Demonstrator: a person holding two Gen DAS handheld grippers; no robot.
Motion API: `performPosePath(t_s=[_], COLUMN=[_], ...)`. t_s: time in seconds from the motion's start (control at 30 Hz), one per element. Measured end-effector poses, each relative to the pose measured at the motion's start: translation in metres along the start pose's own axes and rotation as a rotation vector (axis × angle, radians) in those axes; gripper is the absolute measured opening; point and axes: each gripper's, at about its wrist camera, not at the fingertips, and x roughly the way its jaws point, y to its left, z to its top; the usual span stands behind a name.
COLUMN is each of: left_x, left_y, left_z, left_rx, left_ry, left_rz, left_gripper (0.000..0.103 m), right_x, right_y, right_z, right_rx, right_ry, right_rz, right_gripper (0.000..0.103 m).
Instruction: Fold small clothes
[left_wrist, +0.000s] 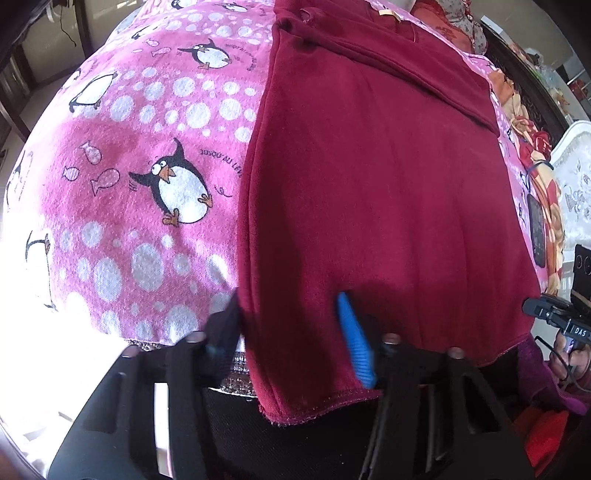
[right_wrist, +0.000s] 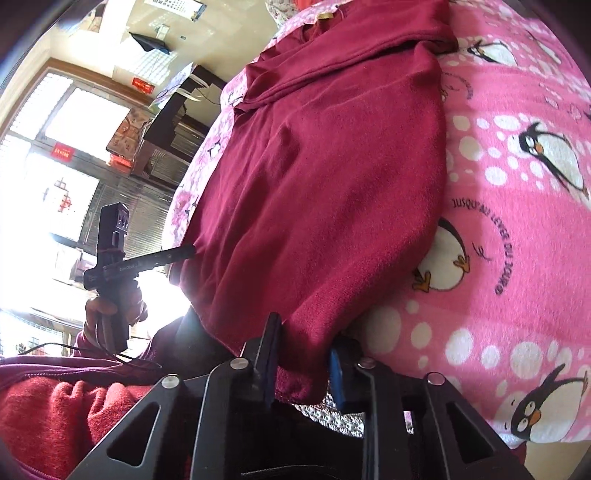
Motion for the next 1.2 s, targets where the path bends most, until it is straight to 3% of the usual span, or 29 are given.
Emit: performPosePath(t_s=[0.03, 0.1, 0.23, 0.37, 0.5, 0.8, 0.93, 1.07, 1.1, 1.17, 1.2], left_x=[-0.001, -0.003, -0.012, -0.029, -0.043, -0.055, -0.047, -0.045, -0.047, -0.048, -0.047], left_y=[0.0, -0.001, -0.005, -0.003, -0.006, -0.023, -0.028, -0.028, -0.029, -0.028, -0.025], left_z=[0.001, 0.005, 0.017, 0.041, 0.08, 0.198, 0.229, 0.227, 0.221, 0.205, 0.195], left_rx=[-0.015, -0.02, -0.007, -0.036, -0.058, -0.019, -0.017, -0.028, -0.014, -0.007, -0.019], left_ry=[0.006, 0.007, -0.014, -0.09, -0.163, -0.343, -0.33, -0.254, -0.248, -0.22, -0.204], left_rz=[-0.04, -0.059, -0.071, -0.115, -0.166, -0.188, -0.229, -0.303, -0.295, -0.268, -0.274], left_gripper=[0.016, 0.012, 0.008, 0.008, 0.008, 0.004, 0.004, 0.004, 0.005, 0.018, 0.037], right_x=[-0.001, -0.004, -0.014, -0.029, -0.043, -0.064, -0.062, -0.059, -0.057, -0.051, -0.049], right_y=[0.002, 0.006, 0.011, 0.012, 0.005, -0.017, -0.028, -0.035, -0.036, -0.039, -0.042], right_z=[0.003, 0.01, 0.028, 0.054, 0.087, 0.189, 0.226, 0.243, 0.243, 0.246, 0.245], right_rx=[-0.011, -0.025, -0.038, -0.038, -0.03, -0.013, 0.003, 0.006, 0.005, 0.009, 0.013], right_ry=[-0.004, -0.014, -0.049, -0.109, -0.186, -0.348, -0.358, -0.349, -0.344, -0.333, -0.33], right_rz=[0.003, 0.014, 0.06, 0.098, 0.089, 0.039, 0.009, -0.016, -0.019, -0.023, -0.024], right_gripper=[0.018, 0.016, 0.015, 0.015, 0.015, 0.014, 0.014, 0.014, 0.014, 0.014, 0.014])
